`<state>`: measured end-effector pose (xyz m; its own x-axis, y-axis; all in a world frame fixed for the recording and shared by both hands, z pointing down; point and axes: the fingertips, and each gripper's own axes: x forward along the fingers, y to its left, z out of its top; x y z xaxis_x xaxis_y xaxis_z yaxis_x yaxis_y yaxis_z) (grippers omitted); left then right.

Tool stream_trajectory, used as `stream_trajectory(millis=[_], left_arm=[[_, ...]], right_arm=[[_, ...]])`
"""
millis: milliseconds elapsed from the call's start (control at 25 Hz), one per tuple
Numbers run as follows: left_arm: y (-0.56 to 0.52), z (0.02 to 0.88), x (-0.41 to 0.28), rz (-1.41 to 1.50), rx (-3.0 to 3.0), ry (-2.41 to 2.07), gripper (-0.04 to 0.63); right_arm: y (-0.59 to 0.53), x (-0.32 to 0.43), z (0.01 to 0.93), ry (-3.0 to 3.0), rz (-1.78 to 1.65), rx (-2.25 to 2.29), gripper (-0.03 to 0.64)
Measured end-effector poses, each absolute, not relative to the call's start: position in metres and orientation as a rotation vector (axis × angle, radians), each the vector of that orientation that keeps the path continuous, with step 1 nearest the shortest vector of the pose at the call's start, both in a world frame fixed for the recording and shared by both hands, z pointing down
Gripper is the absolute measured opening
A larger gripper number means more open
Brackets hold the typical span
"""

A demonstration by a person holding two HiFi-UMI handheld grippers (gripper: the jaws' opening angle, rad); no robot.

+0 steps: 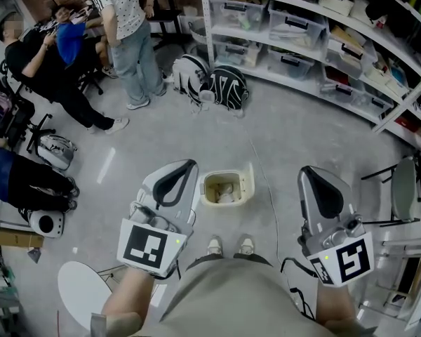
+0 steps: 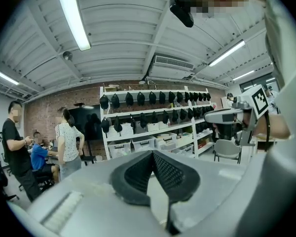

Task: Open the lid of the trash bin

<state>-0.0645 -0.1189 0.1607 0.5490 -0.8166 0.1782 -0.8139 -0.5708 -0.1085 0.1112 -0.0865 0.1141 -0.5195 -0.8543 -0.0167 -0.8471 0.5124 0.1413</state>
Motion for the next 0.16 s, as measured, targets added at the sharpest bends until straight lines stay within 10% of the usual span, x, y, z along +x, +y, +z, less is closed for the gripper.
stream_trajectory(millis=[160], left_arm=[[-0.1136,0.1607,-0.0647,-0.334,-2.757,1.431,0.002]], right_arm=[[-0.0838,0.1079,0.1086,-2.681,-0.223,1.515,0.003]])
